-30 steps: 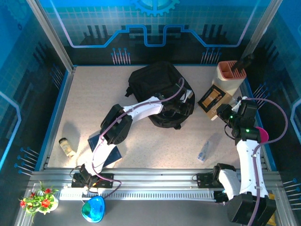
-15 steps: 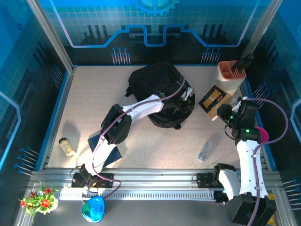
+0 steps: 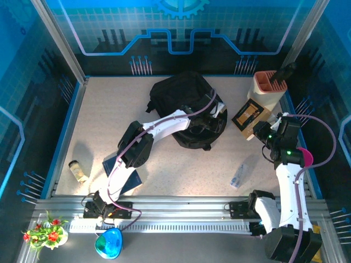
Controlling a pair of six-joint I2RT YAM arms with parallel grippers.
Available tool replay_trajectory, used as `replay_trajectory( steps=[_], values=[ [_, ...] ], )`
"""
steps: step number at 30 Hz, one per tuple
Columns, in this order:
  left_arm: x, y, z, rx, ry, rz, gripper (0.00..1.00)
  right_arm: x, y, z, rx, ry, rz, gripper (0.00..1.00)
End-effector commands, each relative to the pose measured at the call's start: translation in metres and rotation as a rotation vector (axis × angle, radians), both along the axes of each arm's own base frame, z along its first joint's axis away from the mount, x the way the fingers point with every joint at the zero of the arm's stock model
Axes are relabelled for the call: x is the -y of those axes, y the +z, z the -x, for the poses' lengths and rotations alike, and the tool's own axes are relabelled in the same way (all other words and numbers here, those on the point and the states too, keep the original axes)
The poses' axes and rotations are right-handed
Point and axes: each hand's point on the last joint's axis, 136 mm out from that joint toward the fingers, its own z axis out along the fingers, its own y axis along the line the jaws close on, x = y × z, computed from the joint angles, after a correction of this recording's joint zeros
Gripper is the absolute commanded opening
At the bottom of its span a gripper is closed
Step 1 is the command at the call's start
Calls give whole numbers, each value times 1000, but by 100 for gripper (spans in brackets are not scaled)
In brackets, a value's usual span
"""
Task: Pack the student bag
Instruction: Open the student bag at the top-center of the table.
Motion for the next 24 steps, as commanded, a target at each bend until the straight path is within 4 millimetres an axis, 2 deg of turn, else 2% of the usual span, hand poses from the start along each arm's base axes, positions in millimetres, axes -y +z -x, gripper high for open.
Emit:
replay_trajectory(
  steps=[1,6,10,18,24],
  values=[
    [-1,-19,4,-35,-35,-27,38,6,32,-5,106,-12,38,5],
    [1,-25,4,-53,-34,-27,34,6,32,-5,107,-11,37,5],
    [2,-21,3,-49,-32,-22,22,6,32,-5,107,-12,36,5],
    [2,24,-2,-64,-29,113,12,6,32,-5,107,-11,35,5],
    [-1,44,2,-105,-42,210,12,4,32,-4,110,-7,32,5]
  ],
)
